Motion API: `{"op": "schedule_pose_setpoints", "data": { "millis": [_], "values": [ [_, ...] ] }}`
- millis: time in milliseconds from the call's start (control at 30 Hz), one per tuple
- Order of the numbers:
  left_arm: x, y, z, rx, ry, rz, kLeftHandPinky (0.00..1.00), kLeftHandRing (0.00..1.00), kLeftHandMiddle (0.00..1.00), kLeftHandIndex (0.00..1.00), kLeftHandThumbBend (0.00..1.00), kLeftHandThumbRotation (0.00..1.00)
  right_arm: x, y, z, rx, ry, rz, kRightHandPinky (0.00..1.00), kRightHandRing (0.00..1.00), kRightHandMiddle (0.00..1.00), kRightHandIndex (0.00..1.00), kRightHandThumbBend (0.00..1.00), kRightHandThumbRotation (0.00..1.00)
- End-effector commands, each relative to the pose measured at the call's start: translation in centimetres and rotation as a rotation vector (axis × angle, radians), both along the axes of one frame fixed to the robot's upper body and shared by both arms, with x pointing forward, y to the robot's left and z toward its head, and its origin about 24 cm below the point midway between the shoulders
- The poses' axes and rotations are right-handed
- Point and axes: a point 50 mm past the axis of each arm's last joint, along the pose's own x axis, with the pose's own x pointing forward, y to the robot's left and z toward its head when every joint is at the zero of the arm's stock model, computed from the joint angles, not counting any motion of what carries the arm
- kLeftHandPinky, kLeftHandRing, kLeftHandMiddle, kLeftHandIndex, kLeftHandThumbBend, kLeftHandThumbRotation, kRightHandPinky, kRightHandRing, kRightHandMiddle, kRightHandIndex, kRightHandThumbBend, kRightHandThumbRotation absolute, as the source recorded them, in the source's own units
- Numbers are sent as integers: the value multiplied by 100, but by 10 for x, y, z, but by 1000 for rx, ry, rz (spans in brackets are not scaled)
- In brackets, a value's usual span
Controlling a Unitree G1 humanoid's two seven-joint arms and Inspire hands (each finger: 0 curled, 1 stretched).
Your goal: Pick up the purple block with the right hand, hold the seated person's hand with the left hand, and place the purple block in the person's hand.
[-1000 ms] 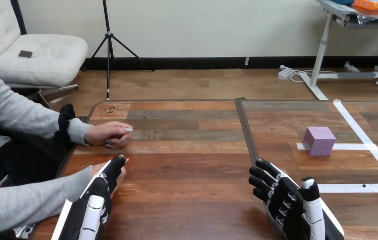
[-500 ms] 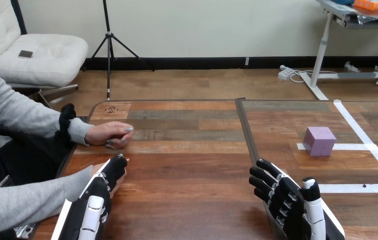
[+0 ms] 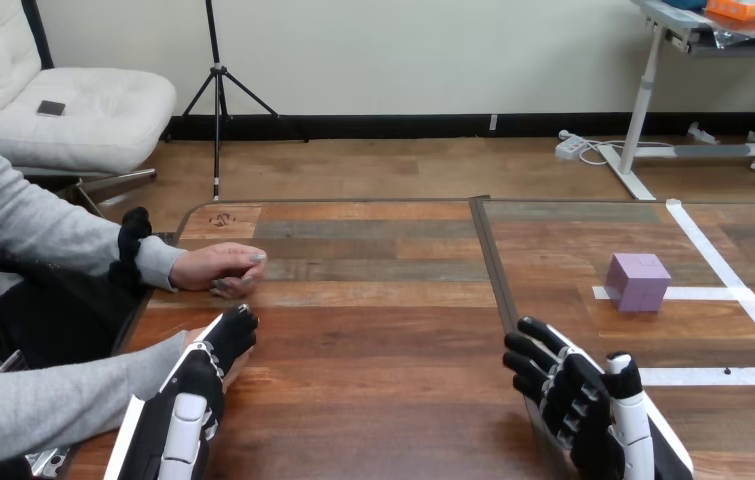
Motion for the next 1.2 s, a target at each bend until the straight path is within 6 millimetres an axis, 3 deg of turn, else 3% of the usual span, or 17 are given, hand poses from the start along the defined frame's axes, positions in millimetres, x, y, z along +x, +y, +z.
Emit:
{"op": "schedule_pose_setpoints", "data": {
  "millis": [0,700,1167],
  "values": [
    [11,-8,9,-38,-73,15,99,91,89,86,84,100,33,-1,28,-43,-164,2,90,88,88,89,79,100],
    [10,-13,12,-57,-96,-19,100,92,89,86,87,100,115,-25,95,-220,-381,-40,79,84,85,85,81,98],
    [6,-18,12,-60,-100,-7,100,91,89,89,85,100,160,-37,136,-312,-393,-108,76,82,82,83,87,95]
  ]
}}
